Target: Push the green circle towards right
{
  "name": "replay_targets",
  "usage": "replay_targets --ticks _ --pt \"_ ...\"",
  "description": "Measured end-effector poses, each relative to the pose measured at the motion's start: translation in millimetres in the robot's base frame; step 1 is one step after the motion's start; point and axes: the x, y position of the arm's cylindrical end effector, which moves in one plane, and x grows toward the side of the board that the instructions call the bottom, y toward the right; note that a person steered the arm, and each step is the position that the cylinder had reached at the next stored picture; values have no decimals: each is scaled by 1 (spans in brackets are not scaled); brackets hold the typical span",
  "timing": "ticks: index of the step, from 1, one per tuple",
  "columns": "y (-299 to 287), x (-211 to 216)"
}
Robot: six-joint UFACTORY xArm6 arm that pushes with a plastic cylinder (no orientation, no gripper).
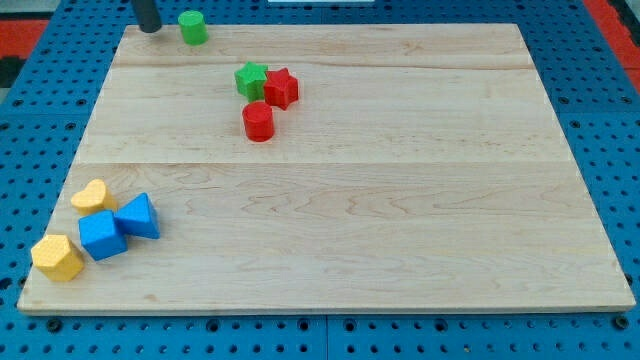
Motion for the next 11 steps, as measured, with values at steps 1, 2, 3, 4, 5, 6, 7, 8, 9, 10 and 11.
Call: replay_targets --ticks 1,2,3,4,5,6,7,8,9,10,11 --pt "45 -1" --pt "126 2" --pt "221 19" --pt "186 1" --pt "228 0" --pt "241 0" --pt "303 0" --pt "314 0" --pt "339 22" --pt "368 47" --pt "345 72"
